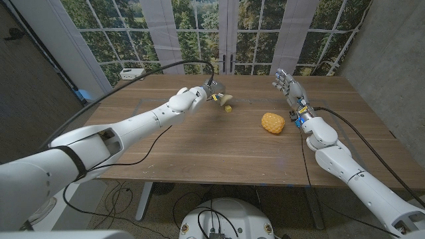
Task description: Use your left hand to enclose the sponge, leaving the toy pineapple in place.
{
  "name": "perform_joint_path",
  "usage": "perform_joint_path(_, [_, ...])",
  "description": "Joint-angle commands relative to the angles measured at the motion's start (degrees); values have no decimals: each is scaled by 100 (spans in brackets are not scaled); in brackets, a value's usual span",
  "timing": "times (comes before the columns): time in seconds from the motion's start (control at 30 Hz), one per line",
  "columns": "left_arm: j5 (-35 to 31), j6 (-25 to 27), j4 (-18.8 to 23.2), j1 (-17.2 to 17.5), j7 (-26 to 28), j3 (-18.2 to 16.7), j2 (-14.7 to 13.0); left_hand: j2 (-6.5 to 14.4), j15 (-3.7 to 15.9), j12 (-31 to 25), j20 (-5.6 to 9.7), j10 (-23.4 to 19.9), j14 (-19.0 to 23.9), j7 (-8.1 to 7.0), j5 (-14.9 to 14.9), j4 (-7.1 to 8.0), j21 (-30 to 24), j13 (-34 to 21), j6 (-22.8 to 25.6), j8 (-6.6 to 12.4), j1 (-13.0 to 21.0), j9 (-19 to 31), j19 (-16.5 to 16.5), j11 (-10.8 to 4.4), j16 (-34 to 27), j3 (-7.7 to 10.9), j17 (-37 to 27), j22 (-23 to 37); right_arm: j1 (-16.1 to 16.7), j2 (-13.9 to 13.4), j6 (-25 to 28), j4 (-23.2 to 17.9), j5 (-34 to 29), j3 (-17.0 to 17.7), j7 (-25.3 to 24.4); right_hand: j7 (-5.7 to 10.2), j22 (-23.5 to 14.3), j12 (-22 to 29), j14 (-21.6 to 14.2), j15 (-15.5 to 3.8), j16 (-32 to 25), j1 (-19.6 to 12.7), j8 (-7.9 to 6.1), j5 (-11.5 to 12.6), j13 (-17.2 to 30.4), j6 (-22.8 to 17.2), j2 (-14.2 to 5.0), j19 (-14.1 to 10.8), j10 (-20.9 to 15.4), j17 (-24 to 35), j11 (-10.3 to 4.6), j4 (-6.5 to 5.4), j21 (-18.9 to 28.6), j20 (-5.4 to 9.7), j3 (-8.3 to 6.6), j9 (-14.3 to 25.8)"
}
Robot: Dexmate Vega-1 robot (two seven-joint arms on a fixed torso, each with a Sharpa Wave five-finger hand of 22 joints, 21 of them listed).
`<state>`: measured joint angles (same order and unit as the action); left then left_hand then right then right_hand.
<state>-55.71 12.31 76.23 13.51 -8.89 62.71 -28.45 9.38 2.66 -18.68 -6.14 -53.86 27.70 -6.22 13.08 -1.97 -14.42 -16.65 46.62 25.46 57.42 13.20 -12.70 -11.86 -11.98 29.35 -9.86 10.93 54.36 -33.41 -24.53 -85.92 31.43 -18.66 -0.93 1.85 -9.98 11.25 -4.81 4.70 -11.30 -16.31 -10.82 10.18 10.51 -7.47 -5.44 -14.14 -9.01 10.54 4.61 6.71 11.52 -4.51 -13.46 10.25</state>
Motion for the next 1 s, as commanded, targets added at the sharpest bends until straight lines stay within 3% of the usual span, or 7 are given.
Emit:
perform_joint_path(0.03, [545,-33,268,94,-240,-329,-120,69,925,-51,10,-55,68,-144,32,5,-27,-39,310,78,12,33,-46,2,24,69,-20,-2,11,-10,19,-50,-42,-21,-9,10,-19,3,-42,-24,18,-12,1,13,31,-45,-42,-49,-57,6,-25,3,5,10,-50,17])
perform_joint_path(0.1, [376,-38,306,72,-205,-238,-159,62,925,-55,6,-68,69,-143,30,0,-25,-50,318,84,14,36,-45,-1,30,74,-19,-2,23,-6,45,-87,-29,-12,-38,9,-19,3,-41,-20,19,-10,0,12,31,-48,-40,-51,-58,6,-20,3,6,8,-49,17])
perform_joint_path(0.3, [747,-578,139,-339,-1300,-136,-97,-86,858,41,-36,86,-45,-195,-48,-116,11,-115,203,8,21,-6,14,-3,105,57,-9,1,64,-24,51,-152,-44,8,-84,13,-19,0,-42,-21,18,3,1,11,31,-47,-39,-46,-58,10,-21,-4,3,14,-46,17])
perform_joint_path(0.4, [644,-614,203,-411,-1455,-67,-114,-105,815,145,-82,281,-87,-183,-107,-77,28,-132,135,-66,-92,-48,42,15,108,5,-24,6,81,-37,42,-159,-47,12,-74,12,-19,-3,-42,-17,18,8,1,11,31,-47,-37,-49,-52,10,-19,-7,4,12,-44,16])
perform_joint_path(0.6, [602,-703,124,-533,-1708,-8,-29,-458,752,539,-147,825,-385,-297,-196,-144,88,-13,-488,-570,-455,-183,135,15,148,-301,-11,16,121,-43,7,-165,-35,33,-73,23,-19,-2,-37,-22,20,17,0,11,31,-51,-37,-44,-57,12,-17,-12,1,20,-42,16])
perform_joint_path(0.7, [380,-617,162,-550,-1679,79,-4,-620,708,667,-165,1121,-523,-254,-195,-190,121,36,-763,-792,-598,-195,201,4,158,-474,-10,20,142,-41,-19,-167,-23,46,-72,14,-19,-3,-40,-12,19,21,1,11,31,-49,-35,-53,-58,12,-11,-13,5,8,-41,17])
perform_joint_path(1.0, [199,-687,-211,-701,-1742,301,298,-706,598,794,-255,1818,-803,-256,-154,-281,167,127,-1480,-1266,-719,-200,308,3,177,-695,-19,25,213,-41,-109,-123,25,89,-39,13,-19,-4,-39,-12,21,24,1,12,31,-49,-34,-51,-58,12,-21,-14,3,12,-42,16])
